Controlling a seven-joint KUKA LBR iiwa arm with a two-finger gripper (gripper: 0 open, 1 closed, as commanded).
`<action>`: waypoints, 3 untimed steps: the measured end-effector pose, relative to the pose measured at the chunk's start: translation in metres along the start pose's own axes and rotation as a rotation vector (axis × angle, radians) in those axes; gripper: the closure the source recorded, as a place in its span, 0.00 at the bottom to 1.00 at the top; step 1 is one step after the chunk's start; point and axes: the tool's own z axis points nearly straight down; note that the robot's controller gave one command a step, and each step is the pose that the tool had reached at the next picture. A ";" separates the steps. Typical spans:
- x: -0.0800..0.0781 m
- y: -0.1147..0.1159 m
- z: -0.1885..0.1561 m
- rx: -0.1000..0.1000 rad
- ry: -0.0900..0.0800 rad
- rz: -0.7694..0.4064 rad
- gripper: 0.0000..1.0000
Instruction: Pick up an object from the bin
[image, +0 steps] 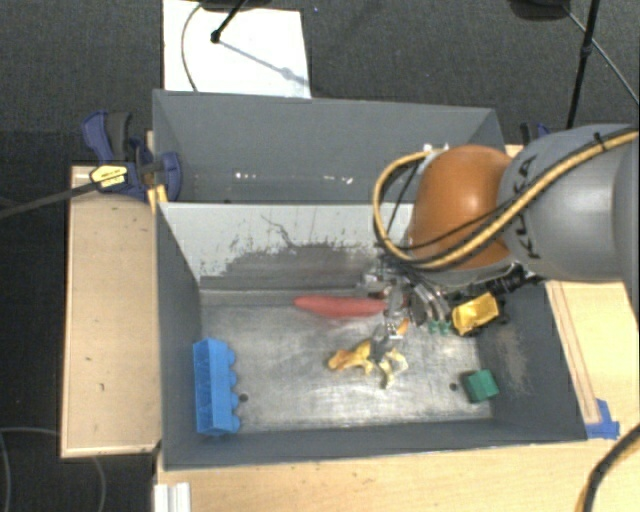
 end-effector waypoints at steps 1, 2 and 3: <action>-0.002 0.019 0.037 0.008 -0.008 0.039 0.00; 0.001 0.024 0.038 0.000 0.001 0.032 1.00; 0.001 0.024 0.038 0.000 0.001 0.033 1.00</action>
Offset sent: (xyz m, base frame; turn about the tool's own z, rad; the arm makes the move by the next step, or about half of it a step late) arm -0.0388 -0.0376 -0.0602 0.0901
